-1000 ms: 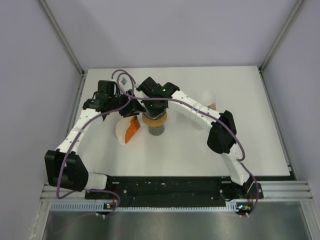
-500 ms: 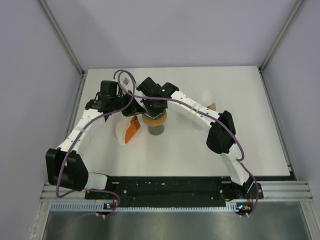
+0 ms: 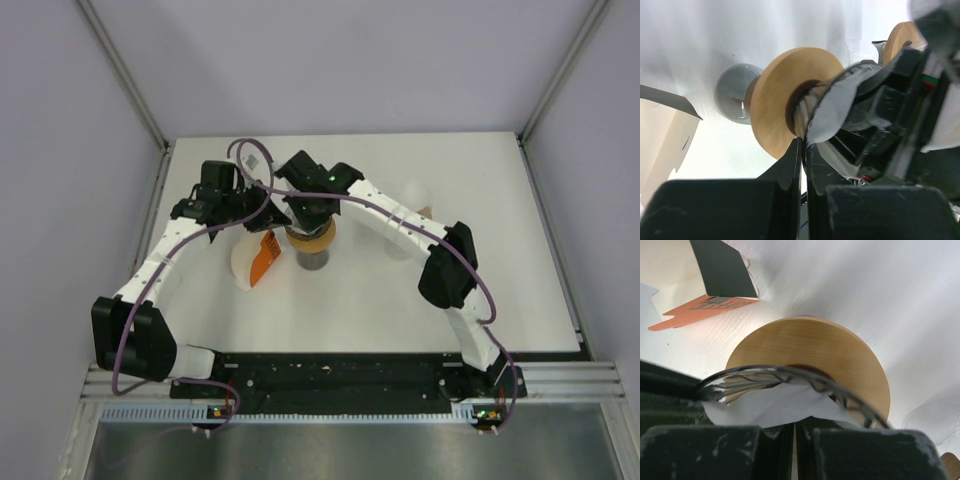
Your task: Place the coffee filter in the dripper
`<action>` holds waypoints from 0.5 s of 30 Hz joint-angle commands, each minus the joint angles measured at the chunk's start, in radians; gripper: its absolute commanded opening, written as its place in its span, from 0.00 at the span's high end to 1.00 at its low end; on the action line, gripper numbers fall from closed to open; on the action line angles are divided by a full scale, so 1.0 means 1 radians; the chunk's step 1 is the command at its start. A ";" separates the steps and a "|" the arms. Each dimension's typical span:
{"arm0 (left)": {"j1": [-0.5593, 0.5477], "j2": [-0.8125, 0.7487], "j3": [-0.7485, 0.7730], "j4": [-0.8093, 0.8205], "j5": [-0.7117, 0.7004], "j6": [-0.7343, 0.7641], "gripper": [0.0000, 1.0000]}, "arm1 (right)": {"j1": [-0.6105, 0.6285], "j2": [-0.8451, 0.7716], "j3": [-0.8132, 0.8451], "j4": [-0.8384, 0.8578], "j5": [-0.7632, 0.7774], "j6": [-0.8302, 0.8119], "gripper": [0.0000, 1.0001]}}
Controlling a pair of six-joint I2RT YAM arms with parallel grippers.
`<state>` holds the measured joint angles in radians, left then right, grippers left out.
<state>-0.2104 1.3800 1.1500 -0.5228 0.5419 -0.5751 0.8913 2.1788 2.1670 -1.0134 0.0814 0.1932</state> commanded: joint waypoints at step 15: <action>-0.017 -0.009 0.039 -0.016 -0.030 0.115 1.00 | -0.020 -0.180 -0.024 0.125 -0.140 -0.057 1.00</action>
<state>-0.2199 1.3792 1.1595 -0.5243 0.5419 -0.5117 0.8719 2.1025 2.1334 -0.9562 -0.0055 0.1600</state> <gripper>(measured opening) 0.048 0.002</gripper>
